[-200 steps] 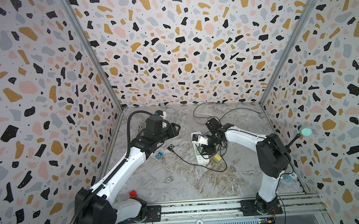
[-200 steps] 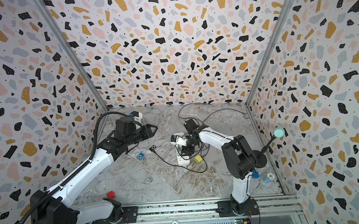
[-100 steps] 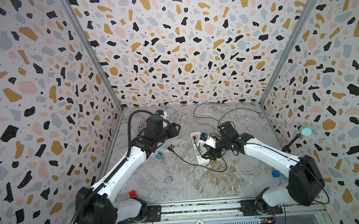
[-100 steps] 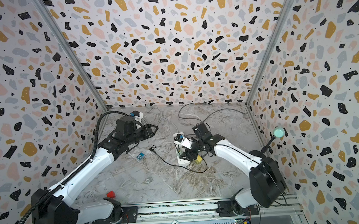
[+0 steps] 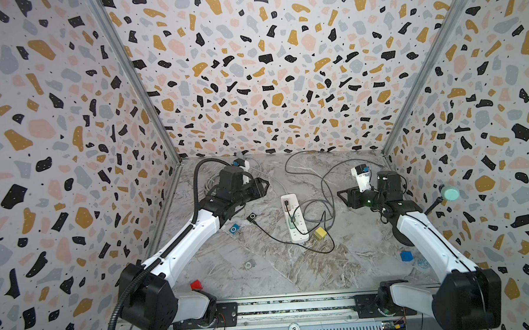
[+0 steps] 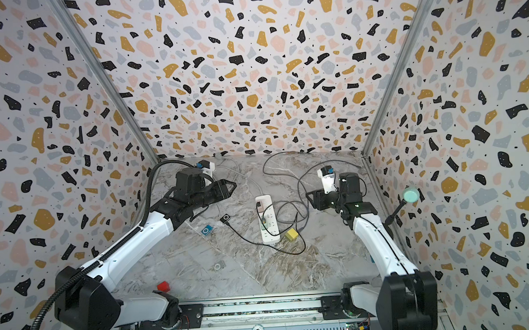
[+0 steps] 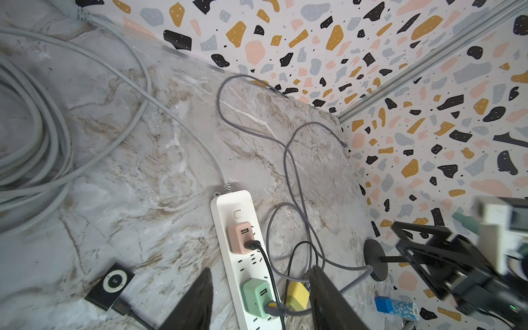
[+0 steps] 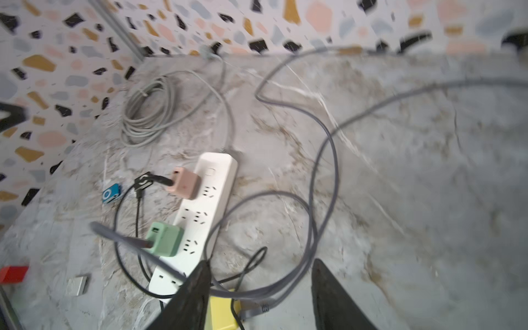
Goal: Charge mp3
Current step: Adjust the charging cable at the center of the board.
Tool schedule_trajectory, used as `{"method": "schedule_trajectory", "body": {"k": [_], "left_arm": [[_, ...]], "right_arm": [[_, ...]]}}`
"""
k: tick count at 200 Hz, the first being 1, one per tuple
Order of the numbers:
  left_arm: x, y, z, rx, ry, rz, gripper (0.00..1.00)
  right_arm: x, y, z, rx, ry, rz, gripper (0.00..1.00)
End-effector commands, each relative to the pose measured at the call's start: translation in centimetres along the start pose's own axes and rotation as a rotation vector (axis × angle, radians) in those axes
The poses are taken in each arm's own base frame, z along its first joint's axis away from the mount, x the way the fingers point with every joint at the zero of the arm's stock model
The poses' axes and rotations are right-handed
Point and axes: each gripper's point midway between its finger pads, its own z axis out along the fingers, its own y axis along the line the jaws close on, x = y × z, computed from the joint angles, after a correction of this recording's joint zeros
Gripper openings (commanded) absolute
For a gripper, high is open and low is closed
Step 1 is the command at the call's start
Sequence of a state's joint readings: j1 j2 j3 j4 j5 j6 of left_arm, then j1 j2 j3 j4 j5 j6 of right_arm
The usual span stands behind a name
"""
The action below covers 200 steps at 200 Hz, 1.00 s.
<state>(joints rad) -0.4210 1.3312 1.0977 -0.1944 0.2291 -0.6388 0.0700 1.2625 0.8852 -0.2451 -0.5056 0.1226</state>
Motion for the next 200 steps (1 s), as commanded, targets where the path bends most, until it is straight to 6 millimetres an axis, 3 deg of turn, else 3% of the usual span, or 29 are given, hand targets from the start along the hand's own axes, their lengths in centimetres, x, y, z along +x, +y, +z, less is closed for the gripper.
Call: {"method": "schedule_trajectory", "body": {"k": [1,28,61,89,127,165,200], "left_arm": [[-1.4,-1.6,-0.4,0.051,-0.034,0.035,0.55],[-1.0,-1.1,-0.4,0.032,-0.023,0.036,0.55],[-0.4,-0.6,0.0,0.014,-0.004,0.032,0.55],[0.1,-0.1,0.5,0.004,0.011,0.029,0.55],[0.5,0.2,0.9,-0.001,0.023,0.029,0.54],[0.8,0.5,0.8,-0.012,0.027,0.030,0.54],[1.2,0.8,0.6,-0.020,0.034,0.035,0.54]], "right_arm": [[2.8,0.9,0.8,-0.070,0.123,0.188,0.55],[3.7,-0.6,1.8,-0.030,0.101,0.283,0.55],[4.9,-2.4,4.2,0.048,0.216,0.372,0.48],[4.5,-3.5,6.0,0.108,0.240,0.374,0.47],[3.1,-3.6,10.2,0.156,0.297,0.304,0.44],[3.0,-4.5,14.0,0.284,0.376,0.256,0.40],[2.1,-5.7,15.7,0.418,0.398,0.203,0.36]]}}
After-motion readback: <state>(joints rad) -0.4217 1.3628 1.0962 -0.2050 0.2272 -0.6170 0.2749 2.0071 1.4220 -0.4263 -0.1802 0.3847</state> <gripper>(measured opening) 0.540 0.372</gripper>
